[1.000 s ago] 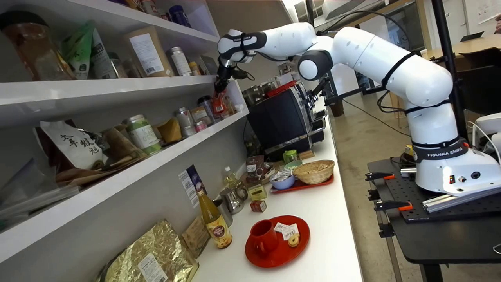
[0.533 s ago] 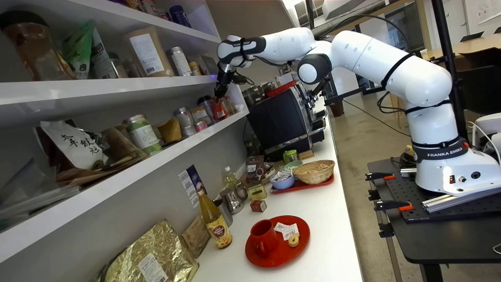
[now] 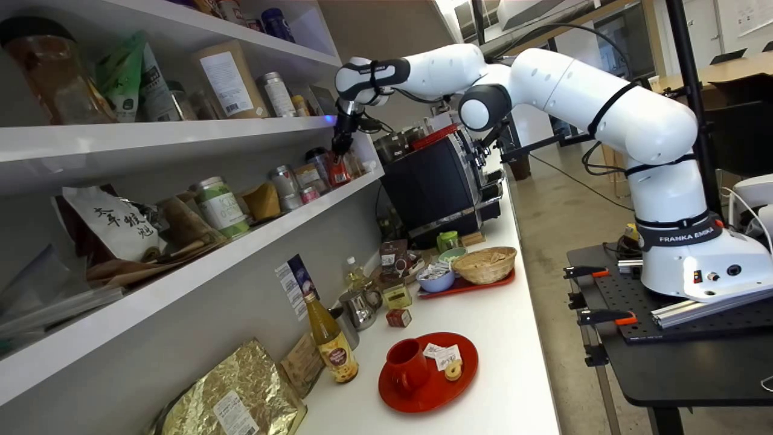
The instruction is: Put the orange packet on the bottom shelf above
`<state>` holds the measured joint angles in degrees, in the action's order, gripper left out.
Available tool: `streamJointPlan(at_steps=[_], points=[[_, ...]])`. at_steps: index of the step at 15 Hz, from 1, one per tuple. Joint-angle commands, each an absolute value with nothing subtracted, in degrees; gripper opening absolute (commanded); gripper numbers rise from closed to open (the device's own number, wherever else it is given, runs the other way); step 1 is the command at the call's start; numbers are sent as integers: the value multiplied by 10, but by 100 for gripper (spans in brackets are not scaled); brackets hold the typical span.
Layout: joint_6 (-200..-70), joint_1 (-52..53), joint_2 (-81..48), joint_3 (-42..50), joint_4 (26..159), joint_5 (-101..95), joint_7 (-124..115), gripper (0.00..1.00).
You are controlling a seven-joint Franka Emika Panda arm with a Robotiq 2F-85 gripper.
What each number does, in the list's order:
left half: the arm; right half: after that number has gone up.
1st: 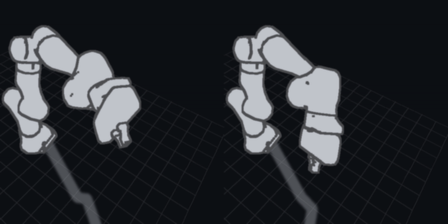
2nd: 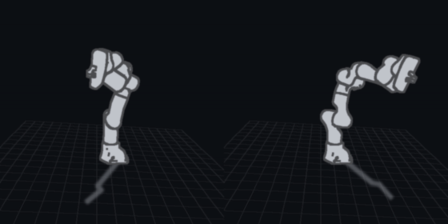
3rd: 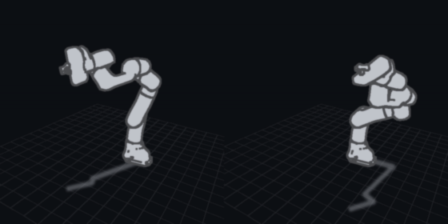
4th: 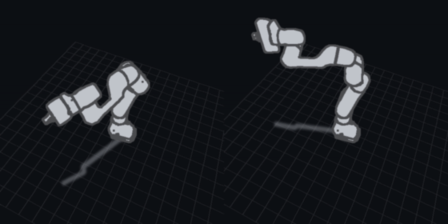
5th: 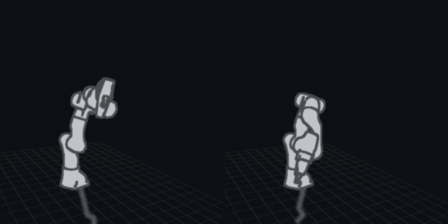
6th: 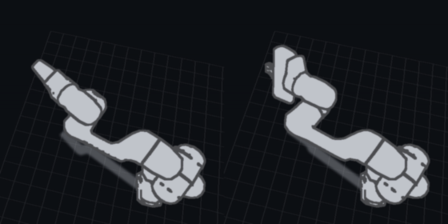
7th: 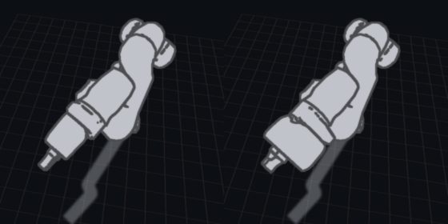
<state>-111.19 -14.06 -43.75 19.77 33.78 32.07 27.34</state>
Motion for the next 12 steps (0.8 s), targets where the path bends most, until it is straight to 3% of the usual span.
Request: streamJointPlan(at_steps=[1, 7, 12], points=[[-1071, -133, -439, 215, 330, 294, 238, 54], [-957, -129, -390, 232, 364, 264, 236, 97], [-929, -123, -317, 234, 429, 276, 249, 100]])
